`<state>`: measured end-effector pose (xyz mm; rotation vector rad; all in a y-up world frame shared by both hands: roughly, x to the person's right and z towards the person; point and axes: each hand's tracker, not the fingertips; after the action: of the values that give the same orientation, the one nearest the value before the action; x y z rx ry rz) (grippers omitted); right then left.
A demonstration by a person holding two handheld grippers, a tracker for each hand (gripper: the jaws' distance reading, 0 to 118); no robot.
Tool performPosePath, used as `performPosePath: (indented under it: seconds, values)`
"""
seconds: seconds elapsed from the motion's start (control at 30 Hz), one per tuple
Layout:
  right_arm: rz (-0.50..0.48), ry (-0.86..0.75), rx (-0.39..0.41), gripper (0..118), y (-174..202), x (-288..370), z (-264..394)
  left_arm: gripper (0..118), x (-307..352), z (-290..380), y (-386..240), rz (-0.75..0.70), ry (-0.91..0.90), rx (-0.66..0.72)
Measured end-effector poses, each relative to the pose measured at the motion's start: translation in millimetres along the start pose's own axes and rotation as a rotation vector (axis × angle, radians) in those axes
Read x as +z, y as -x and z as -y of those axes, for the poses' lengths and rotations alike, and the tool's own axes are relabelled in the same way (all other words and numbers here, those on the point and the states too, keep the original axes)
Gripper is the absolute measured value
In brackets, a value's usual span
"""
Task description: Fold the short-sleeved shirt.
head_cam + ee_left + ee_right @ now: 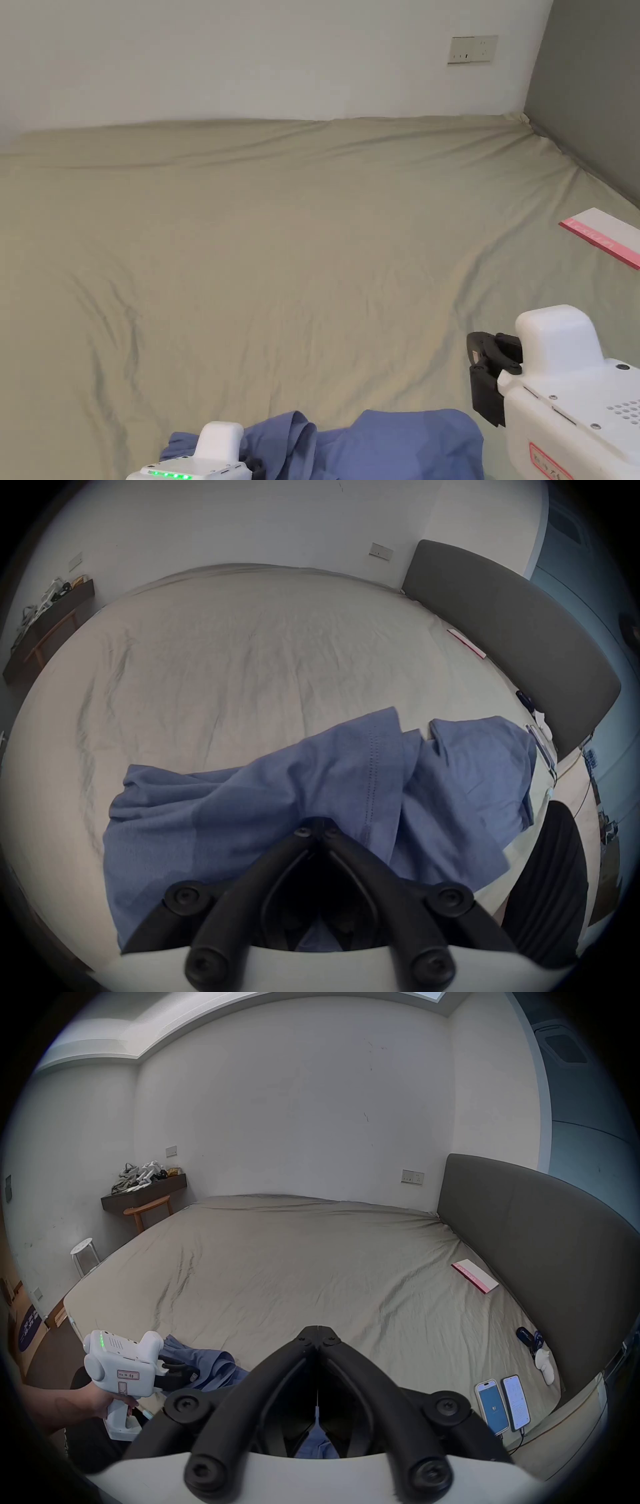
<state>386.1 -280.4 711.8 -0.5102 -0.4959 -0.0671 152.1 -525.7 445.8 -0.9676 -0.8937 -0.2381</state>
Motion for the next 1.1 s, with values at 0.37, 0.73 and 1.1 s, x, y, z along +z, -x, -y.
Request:
performPosePath:
  seconds: [0.37, 0.73, 1.1]
  values:
    - [-0.007, 0.017, -0.006, 2, -0.2, -7.6, 2.4, 0, -24.3, 9.6, -41.1, 0.126, 0.006, 0.059]
    - [-0.018, 0.039, 0.002, 2, 3.6, -17.0, 3.5, 0, -18.5, 11.0, -58.3, 0.488, -0.023, 0.251]
    - [-0.01, 0.024, 0.018, 2, 5.0, -15.7, -6.0, 43, 49.2, -21.3, 79.2, 0.405, -0.177, 0.341]
